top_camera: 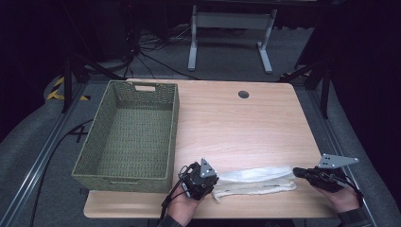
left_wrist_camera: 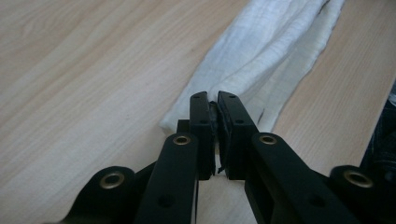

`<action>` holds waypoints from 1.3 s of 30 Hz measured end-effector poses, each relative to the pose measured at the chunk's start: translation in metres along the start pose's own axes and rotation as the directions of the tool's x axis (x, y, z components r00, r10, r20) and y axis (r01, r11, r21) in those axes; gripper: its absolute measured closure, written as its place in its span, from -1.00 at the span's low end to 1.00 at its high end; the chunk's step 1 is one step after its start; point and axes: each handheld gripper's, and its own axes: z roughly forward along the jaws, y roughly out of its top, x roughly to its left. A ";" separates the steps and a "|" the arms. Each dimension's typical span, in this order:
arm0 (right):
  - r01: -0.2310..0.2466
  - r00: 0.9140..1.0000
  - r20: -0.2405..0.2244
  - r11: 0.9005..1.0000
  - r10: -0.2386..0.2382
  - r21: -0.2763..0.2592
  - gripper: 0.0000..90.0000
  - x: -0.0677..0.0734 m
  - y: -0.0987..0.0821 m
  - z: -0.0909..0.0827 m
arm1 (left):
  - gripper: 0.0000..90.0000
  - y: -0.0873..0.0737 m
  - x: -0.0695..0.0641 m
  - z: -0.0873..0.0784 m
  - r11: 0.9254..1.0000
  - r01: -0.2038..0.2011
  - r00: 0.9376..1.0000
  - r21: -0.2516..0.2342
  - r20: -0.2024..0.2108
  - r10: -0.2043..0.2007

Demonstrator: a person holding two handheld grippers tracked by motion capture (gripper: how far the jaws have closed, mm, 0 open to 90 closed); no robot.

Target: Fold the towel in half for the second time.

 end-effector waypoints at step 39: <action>0.042 0.991 -0.135 0.989 -0.023 0.142 1.00 0.012 -0.012 0.019 | 0.99 0.000 0.003 0.023 0.983 -0.068 0.997 0.170 0.035 0.063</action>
